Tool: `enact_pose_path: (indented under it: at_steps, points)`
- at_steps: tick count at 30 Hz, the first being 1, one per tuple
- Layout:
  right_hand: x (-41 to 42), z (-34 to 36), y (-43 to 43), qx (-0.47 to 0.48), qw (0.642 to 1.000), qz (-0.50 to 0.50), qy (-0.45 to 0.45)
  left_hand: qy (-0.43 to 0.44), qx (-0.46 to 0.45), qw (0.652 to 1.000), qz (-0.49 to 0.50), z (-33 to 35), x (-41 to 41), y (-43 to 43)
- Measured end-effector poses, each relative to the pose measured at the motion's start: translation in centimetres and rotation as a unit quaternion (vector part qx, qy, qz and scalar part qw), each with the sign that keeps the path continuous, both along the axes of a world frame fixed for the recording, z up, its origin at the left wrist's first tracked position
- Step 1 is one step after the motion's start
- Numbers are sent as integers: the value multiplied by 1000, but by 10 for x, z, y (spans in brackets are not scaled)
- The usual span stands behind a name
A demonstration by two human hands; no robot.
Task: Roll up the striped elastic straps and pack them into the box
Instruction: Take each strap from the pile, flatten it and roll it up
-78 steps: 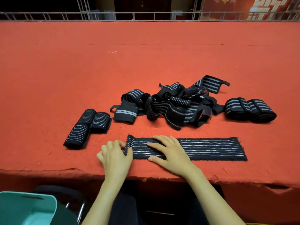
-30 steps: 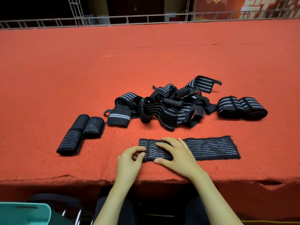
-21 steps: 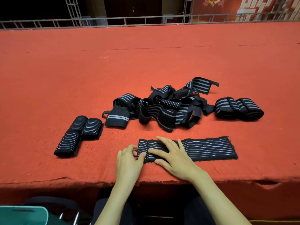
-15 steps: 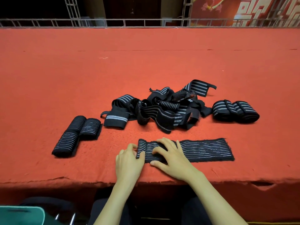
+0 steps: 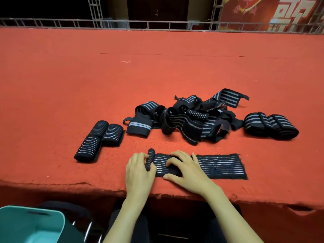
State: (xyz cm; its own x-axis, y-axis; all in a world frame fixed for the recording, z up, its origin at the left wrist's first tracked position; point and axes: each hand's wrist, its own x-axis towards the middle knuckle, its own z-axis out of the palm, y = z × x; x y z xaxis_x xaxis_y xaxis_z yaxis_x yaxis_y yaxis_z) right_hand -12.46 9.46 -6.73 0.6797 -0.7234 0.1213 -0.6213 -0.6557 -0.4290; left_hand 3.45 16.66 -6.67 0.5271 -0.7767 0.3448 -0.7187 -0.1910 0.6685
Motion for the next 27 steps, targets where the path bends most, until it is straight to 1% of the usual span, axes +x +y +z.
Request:
enact_pose_path:
  at_steps: [5, 8, 10, 12, 14, 16, 18, 21, 27]
  points:
    - [-13, 0, 0, -1, 1000, -4, 15, -55, -17, 996, -70, -11, -14, -9]
    - [-20, -3, -2, 2, 1000, -7, 0, -45, -21, 994, -99, -9, -12, -8]
    - [-23, -7, -3, 3, 1000, -7, -17, 12, 10, 991, -134, -4, -2, -7]
    - [-23, -10, -3, -1, 999, -13, -33, 111, 45, 980, -161, 3, 9, -6]
    - [-22, -13, -2, -12, 999, -25, -43, 167, 55, 973, -148, 5, 12, -6]
    - [-22, -17, -2, -19, 998, -39, -53, 182, 66, 975, -108, 2, 8, -8]
    - [-23, -18, -2, -19, 996, -55, -66, 160, 82, 981, -76, -2, 2, -10]
    - [-24, -19, -1, -33, 995, -74, -66, 84, 81, 991, -72, -1, -4, -11]
    - [-24, -27, 2, -121, 983, -103, -95, 21, 13, 995, -95, 1, -29, -15]
